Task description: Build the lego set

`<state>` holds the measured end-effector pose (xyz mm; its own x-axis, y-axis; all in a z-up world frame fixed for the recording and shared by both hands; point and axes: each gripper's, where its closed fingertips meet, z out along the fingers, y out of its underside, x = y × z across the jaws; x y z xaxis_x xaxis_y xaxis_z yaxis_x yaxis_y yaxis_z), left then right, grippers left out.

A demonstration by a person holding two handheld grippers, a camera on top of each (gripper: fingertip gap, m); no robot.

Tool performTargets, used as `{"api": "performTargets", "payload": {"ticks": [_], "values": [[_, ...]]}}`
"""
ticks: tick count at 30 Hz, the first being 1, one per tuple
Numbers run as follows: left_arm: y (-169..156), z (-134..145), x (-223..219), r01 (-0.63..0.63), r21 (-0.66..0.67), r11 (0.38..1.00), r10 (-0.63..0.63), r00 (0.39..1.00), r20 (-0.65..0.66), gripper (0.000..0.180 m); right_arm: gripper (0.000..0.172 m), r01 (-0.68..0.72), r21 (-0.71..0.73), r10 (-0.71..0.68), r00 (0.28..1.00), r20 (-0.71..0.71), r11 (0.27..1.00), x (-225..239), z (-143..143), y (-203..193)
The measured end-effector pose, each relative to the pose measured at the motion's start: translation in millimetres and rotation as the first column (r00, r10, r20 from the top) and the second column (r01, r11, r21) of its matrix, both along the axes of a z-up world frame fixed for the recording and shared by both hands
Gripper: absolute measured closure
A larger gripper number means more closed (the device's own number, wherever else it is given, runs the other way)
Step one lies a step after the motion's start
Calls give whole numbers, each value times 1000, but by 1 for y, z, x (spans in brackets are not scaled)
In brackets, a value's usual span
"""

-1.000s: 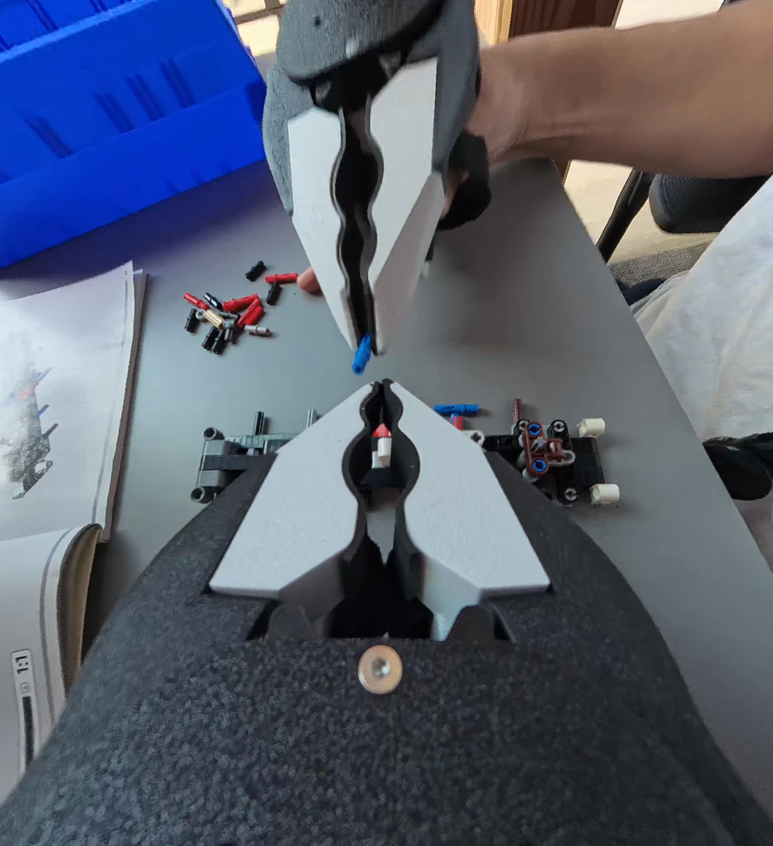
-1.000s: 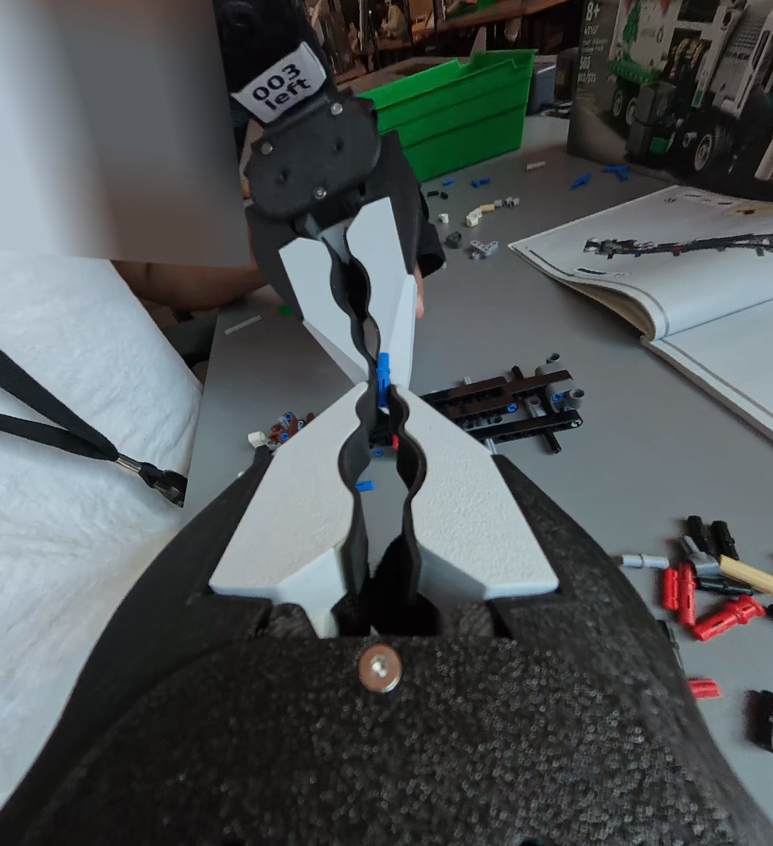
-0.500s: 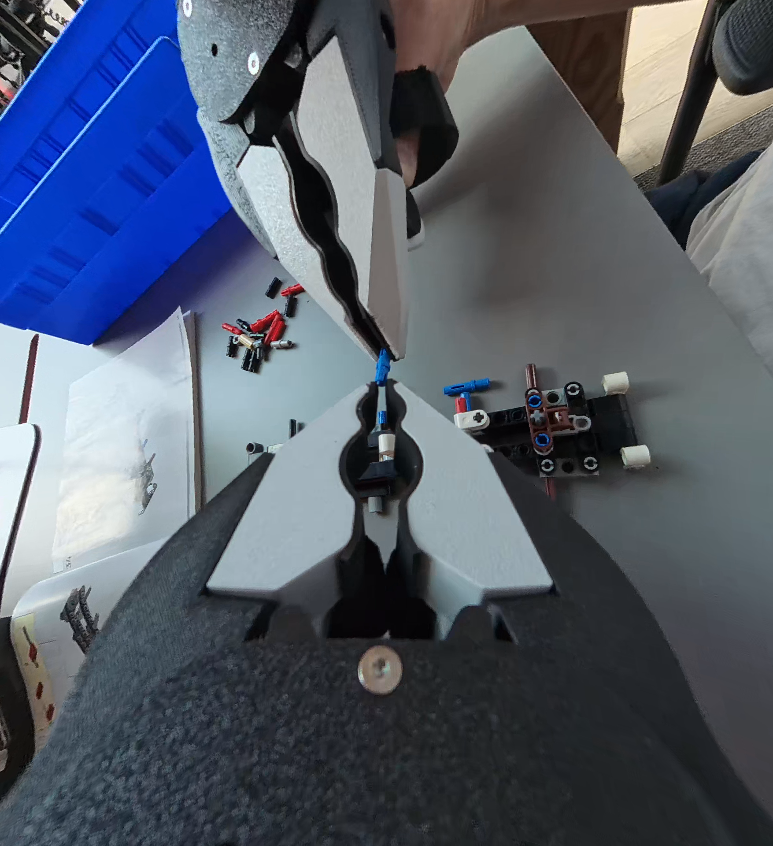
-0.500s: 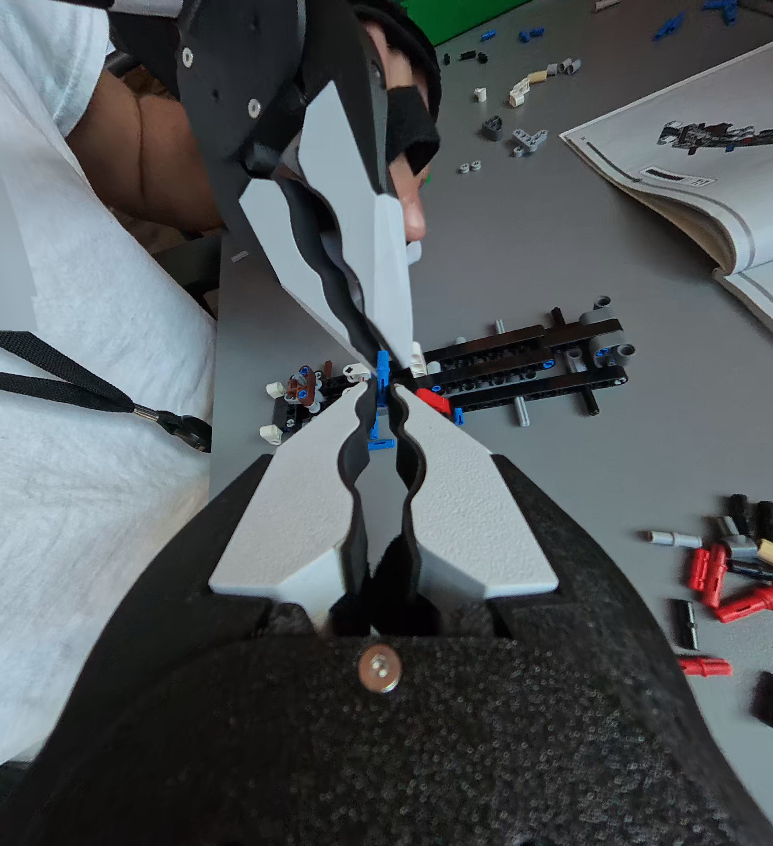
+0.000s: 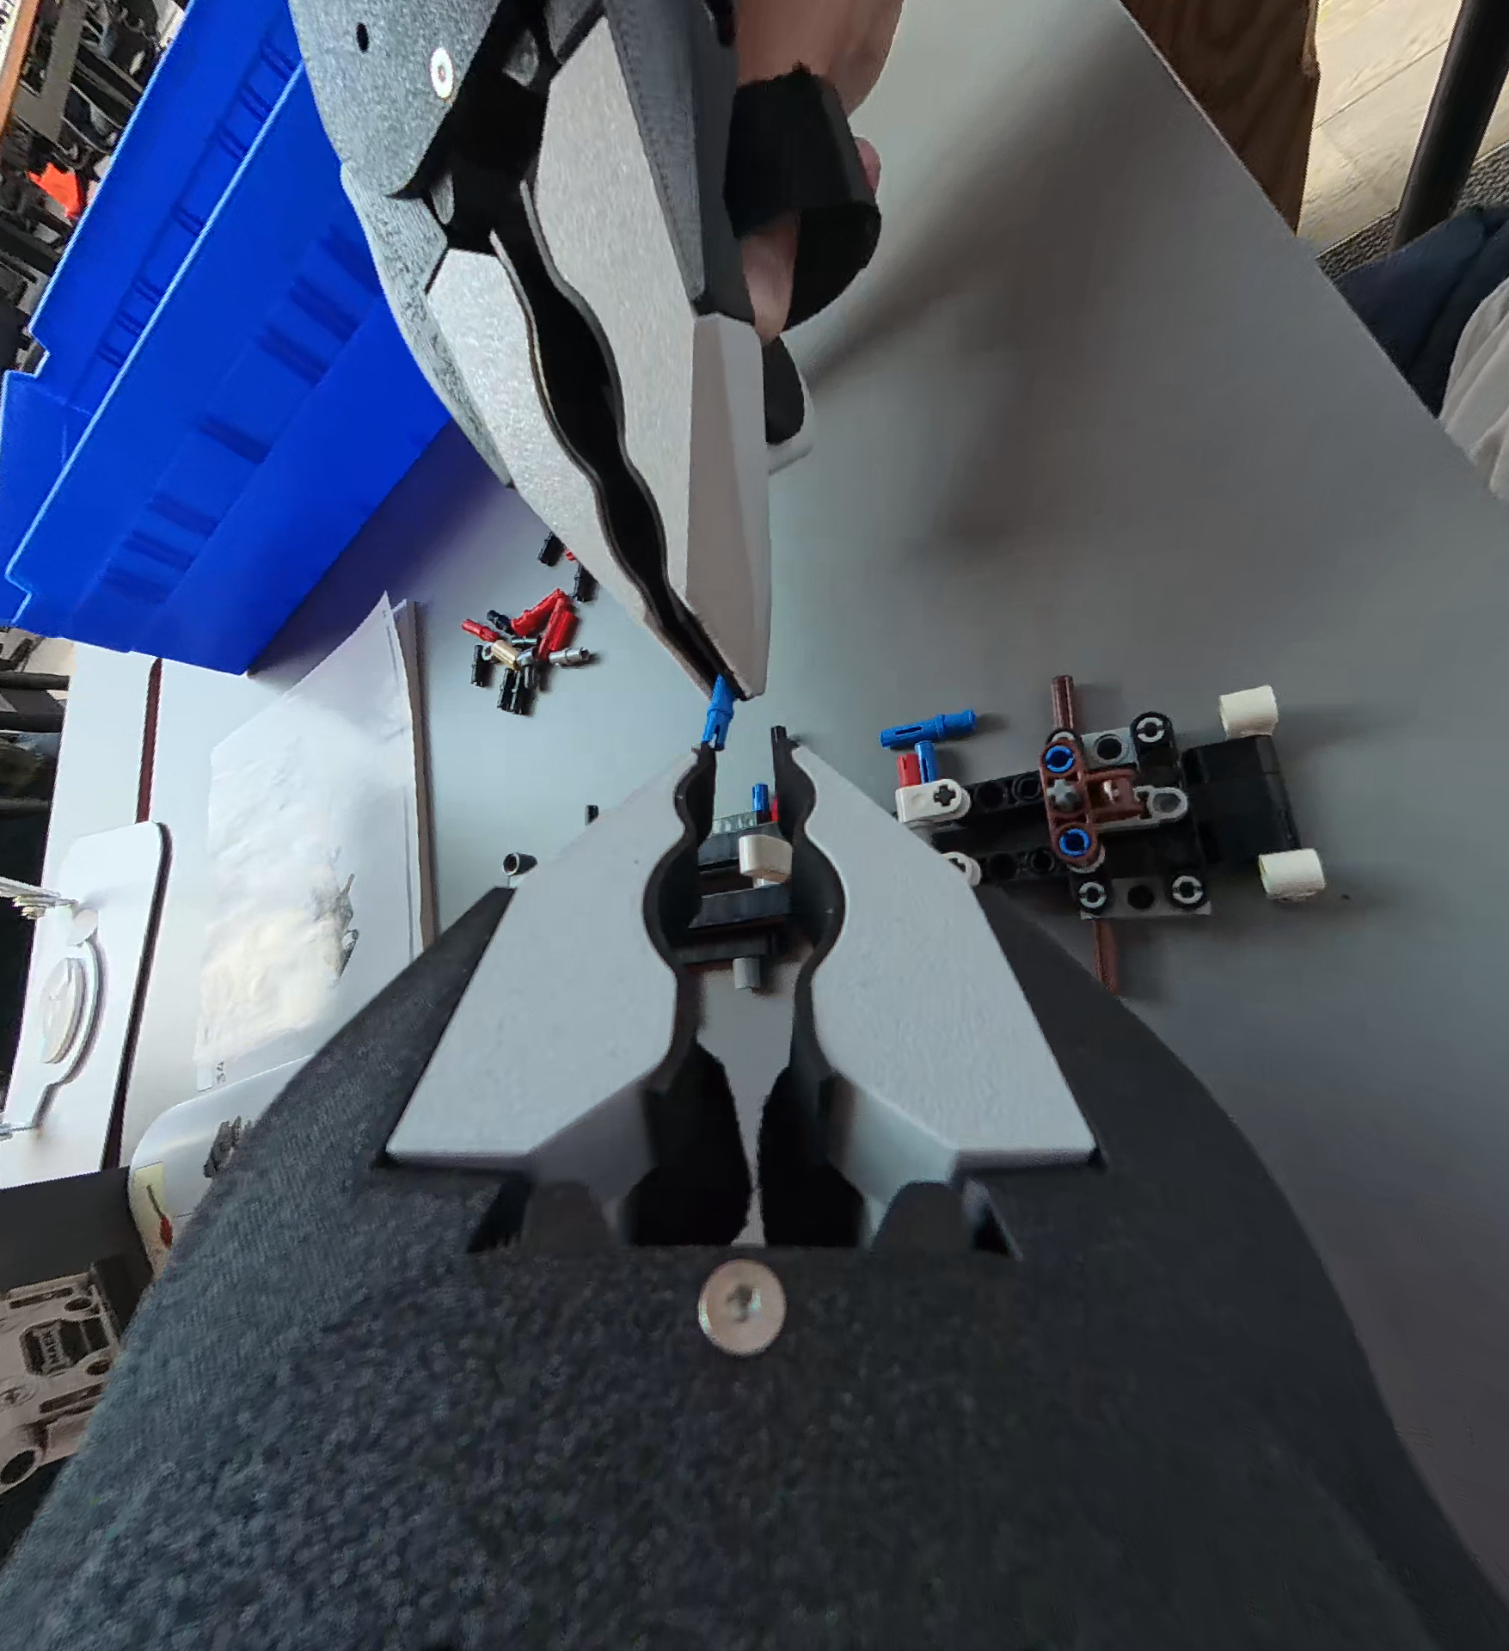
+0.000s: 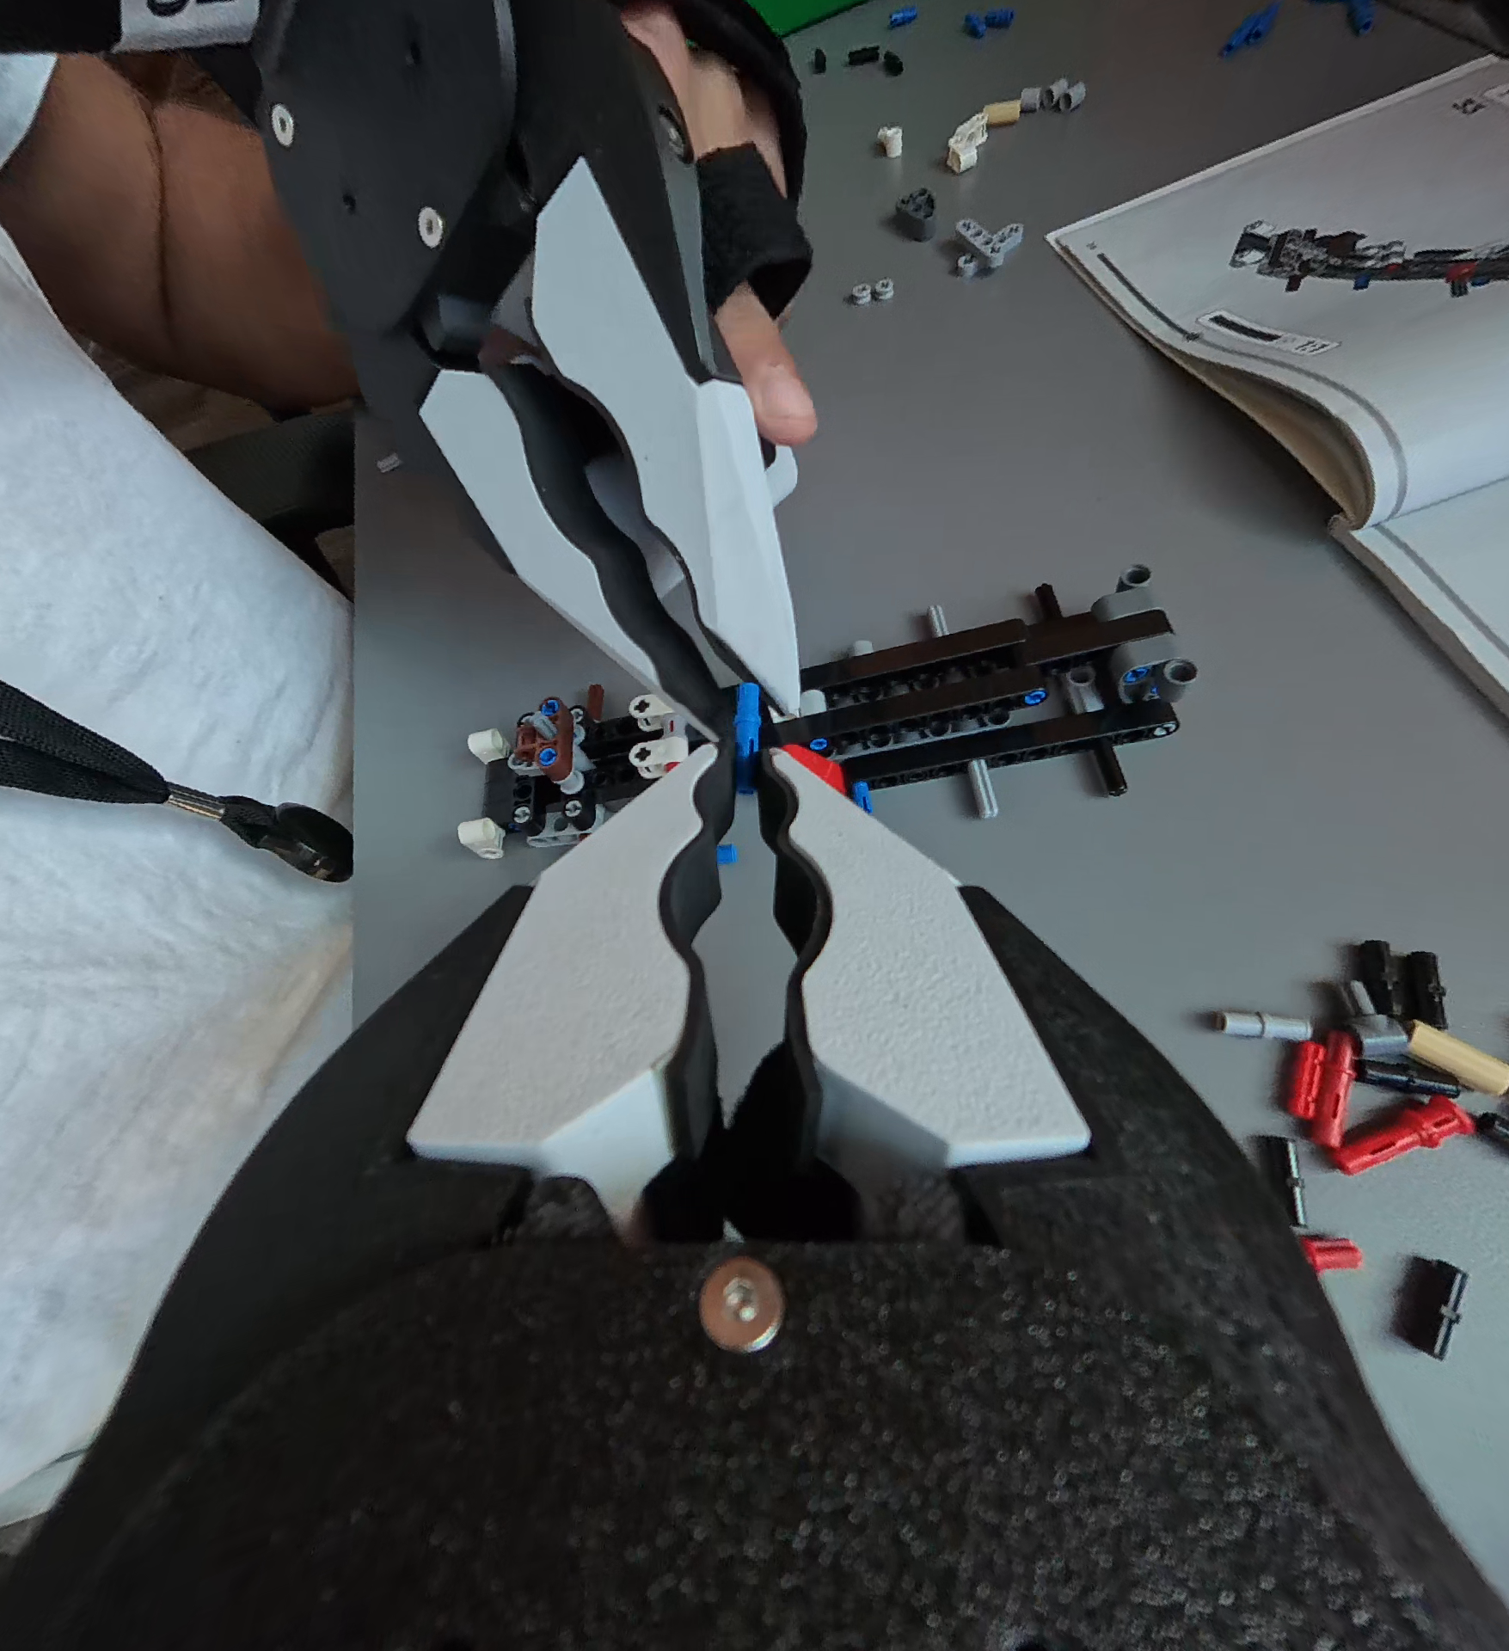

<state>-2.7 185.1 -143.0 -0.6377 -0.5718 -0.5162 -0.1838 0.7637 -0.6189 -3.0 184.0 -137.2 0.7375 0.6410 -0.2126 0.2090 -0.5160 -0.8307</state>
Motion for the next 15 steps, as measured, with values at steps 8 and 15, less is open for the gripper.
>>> {"api": "performTargets", "payload": {"ticks": [8, 15], "values": [[15, 8, 5, -50, 25, 998, 49, 998, 33, 155, 169, -4, -4, 4, 1000, 9, 1000, -2, -2, -1], [-1, -4, -1, 10, 42, 999, -10, 1000, -11, 178, 169, -33, 2, 33, 999, 21, 999, -11, -3, 1]]}}
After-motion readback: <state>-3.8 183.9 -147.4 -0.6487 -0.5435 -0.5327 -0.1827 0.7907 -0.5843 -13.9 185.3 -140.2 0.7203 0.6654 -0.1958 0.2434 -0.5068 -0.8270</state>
